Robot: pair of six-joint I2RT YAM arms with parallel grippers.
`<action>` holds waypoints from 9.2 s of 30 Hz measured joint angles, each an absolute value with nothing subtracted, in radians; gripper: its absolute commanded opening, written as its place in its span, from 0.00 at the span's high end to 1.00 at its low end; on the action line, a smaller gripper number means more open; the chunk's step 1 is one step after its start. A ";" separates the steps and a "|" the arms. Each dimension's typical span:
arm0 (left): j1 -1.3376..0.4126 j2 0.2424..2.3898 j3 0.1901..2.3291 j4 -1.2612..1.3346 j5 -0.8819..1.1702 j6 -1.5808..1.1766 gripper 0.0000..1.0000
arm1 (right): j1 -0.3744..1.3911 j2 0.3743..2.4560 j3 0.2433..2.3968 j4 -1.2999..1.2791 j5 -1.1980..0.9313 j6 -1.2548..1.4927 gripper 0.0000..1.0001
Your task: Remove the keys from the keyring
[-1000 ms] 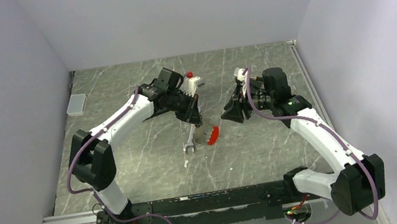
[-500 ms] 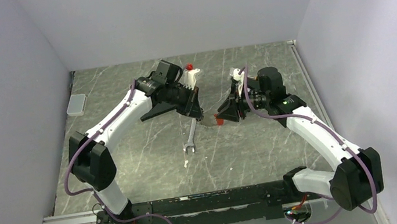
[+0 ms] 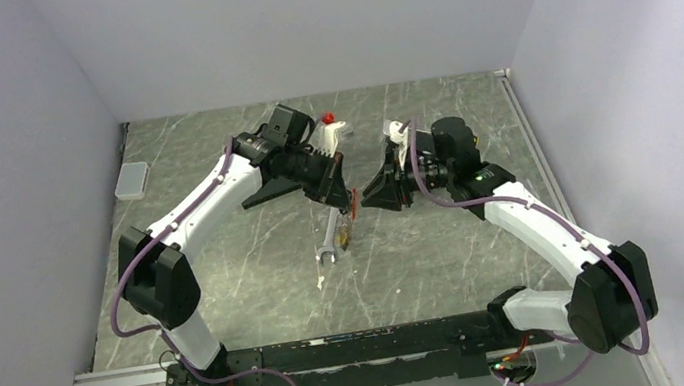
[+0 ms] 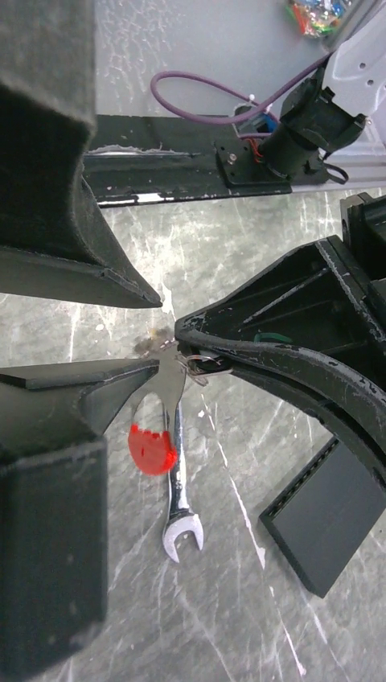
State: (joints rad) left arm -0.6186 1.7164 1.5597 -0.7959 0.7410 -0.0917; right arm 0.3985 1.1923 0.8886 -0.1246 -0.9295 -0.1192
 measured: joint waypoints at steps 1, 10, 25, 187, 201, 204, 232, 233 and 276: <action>-0.619 1.716 1.560 -0.796 0.748 -0.091 1.00 | 0.404 1.197 0.889 -0.118 -0.929 -0.119 0.68; -0.619 1.716 1.560 -0.798 0.801 -0.085 1.00 | 0.422 1.233 0.855 -0.039 -0.929 -0.104 0.69; -0.619 1.716 1.560 -0.809 0.860 -0.070 1.00 | 0.422 1.255 0.831 0.055 -0.984 -0.066 0.69; -0.580 1.742 1.459 -0.731 0.927 -0.068 1.00 | 0.398 1.430 0.838 0.168 -1.136 0.073 0.74; -0.580 1.742 1.453 -0.735 0.930 -0.068 1.00 | 0.400 1.446 0.836 0.189 -1.155 0.108 0.99; -0.577 1.740 1.453 -0.744 0.928 -0.069 1.00 | 0.397 1.447 0.835 0.184 -1.157 0.107 1.00; -0.549 1.731 1.411 -0.700 0.932 -0.099 1.00 | 0.416 1.253 0.769 0.159 -1.157 -0.150 1.00; -0.549 1.731 1.411 -0.700 0.932 -0.099 1.00 | 0.416 1.253 0.767 0.156 -1.153 -0.161 1.00; -0.562 1.731 1.411 -0.702 0.941 -0.091 1.00 | 0.416 1.447 0.767 0.370 -1.120 0.264 0.75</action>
